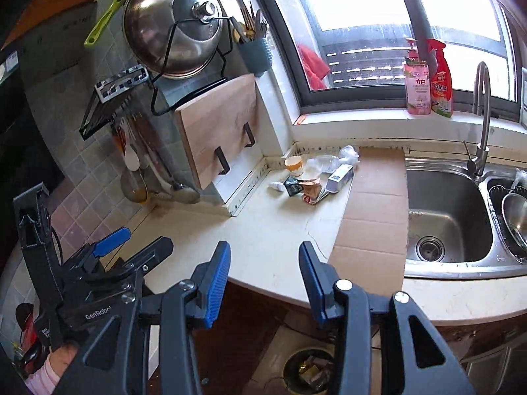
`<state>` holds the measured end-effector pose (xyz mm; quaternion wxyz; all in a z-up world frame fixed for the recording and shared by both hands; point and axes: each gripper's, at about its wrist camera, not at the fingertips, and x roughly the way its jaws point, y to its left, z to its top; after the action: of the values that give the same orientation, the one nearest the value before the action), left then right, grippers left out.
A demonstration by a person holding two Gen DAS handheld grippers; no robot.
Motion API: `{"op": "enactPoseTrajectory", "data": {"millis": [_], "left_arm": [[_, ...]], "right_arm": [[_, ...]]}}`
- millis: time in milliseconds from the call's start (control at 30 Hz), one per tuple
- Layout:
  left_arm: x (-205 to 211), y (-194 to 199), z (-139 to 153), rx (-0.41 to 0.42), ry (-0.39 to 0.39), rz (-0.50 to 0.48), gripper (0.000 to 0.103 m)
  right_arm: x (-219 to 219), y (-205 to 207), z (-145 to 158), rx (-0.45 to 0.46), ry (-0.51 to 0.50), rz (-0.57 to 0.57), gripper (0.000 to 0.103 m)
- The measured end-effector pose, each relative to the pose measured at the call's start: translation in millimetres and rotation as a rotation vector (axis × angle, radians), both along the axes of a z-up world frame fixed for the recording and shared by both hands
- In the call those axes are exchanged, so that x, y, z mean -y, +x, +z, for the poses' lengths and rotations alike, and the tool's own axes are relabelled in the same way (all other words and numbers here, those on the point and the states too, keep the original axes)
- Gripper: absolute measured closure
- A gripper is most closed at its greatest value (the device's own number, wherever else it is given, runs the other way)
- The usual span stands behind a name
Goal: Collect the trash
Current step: 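Raise both tools back up to the counter items, then grasp the green-and-beige packet with the left tool while the right grasps the white box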
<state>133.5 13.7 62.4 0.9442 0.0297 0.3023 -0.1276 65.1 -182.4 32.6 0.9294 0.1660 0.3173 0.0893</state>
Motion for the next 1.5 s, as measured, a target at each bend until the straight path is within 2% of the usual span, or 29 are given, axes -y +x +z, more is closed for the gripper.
{"op": "enactPoseTrajectory", "data": {"millis": [100, 200, 367, 467, 733, 1033, 1267, 1500], "left_arm": [[13.8, 25.3, 0.1, -0.028, 0.012, -0.010, 0.001], [29.5, 56.1, -7.7, -0.047, 0.035, -0.005, 0.001], [57.2, 112.8, -25.9, -0.083, 0.050, -0.001, 0.001], [77.9, 153.1, -43.0, -0.138, 0.069, 0.003, 0.001], [125.9, 264.0, -82.5, -0.283, 0.094, 0.045, 0.001], [118.2, 379.4, -147.8, -0.483, 0.006, 0.247, 0.001], [120.2, 427.3, -202.2, -0.597, -0.023, 0.359, 0.002], [121.9, 445.6, -236.2, -0.671, -0.037, 0.436, 0.002]], "right_arm": [[19.2, 23.4, 5.5, -0.003, 0.023, -0.020, 0.054], [37.6, 49.4, 8.1, 0.001, 0.028, -0.024, 0.053], [70.2, 102.1, -0.9, 0.003, 0.046, 0.001, 0.053], [92.9, 143.8, -13.9, -0.036, 0.064, 0.004, 0.053], [144.3, 261.3, -69.1, -0.211, 0.133, -0.009, 0.053], [152.7, 380.8, -148.2, -0.408, 0.171, -0.037, 0.052], [143.1, 433.9, -200.5, -0.518, 0.189, -0.044, 0.052], [134.2, 451.9, -220.0, -0.558, 0.202, -0.042, 0.052]]}}
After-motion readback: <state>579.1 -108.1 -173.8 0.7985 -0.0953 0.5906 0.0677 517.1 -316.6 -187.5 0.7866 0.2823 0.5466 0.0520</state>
